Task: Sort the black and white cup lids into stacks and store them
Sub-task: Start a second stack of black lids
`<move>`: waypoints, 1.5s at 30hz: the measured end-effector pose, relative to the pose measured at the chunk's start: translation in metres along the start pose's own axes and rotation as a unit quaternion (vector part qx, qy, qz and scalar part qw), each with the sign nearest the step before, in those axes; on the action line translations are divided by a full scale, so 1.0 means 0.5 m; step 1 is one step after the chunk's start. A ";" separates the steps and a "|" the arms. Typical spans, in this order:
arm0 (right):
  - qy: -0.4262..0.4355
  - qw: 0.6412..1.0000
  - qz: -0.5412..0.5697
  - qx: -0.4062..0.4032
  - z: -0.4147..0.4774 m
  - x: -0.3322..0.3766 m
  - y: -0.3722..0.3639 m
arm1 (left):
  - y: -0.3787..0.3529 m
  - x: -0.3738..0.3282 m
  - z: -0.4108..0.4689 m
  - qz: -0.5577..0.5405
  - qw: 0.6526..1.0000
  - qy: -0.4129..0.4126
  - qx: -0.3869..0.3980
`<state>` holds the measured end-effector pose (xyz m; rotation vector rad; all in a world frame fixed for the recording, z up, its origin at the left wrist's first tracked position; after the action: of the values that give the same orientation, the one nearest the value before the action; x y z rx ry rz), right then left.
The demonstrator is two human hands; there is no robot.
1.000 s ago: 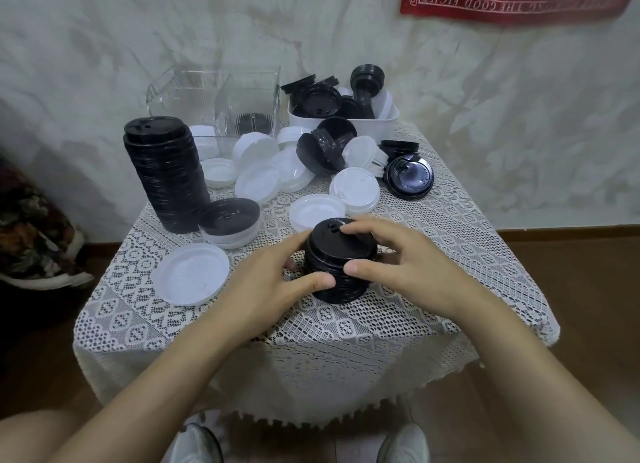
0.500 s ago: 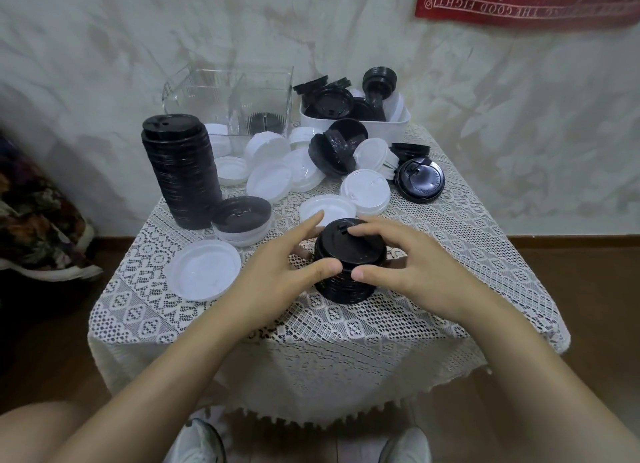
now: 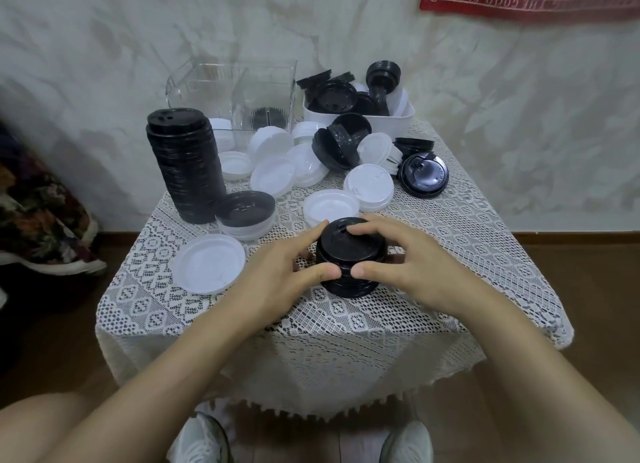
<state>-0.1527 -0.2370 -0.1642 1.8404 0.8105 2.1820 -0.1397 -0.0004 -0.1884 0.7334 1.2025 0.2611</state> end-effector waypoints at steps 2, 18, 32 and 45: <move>-0.001 1.000 0.021 0.004 -0.004 0.001 0.003 | 0.001 -0.002 -0.001 0.003 1.000 0.006 -0.001; -0.018 0.998 0.056 -0.028 -0.016 0.014 0.005 | 0.039 -0.042 -0.005 0.104 0.988 -0.007 -0.116; -0.032 0.999 0.022 -0.032 -0.018 0.026 0.005 | 0.088 -0.002 0.003 0.312 0.917 0.033 -0.248; -0.018 0.995 -0.003 -0.099 -0.004 0.031 0.013 | 0.062 -0.075 0.004 -0.107 0.977 -0.037 -0.179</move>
<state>-0.1569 -0.2359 -0.1477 1.7720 0.5698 2.1337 -0.1457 0.0014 -0.1401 0.2948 1.1152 0.2600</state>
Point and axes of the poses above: each hand's wrist, its own z-axis towards the middle knuckle, its own y-axis out of the back of the hand, x = y × z, the point moved 1 cm from there along z, towards the middle knuckle, and after that the axes turned 2 degrees about z, right-handed, at the moved point
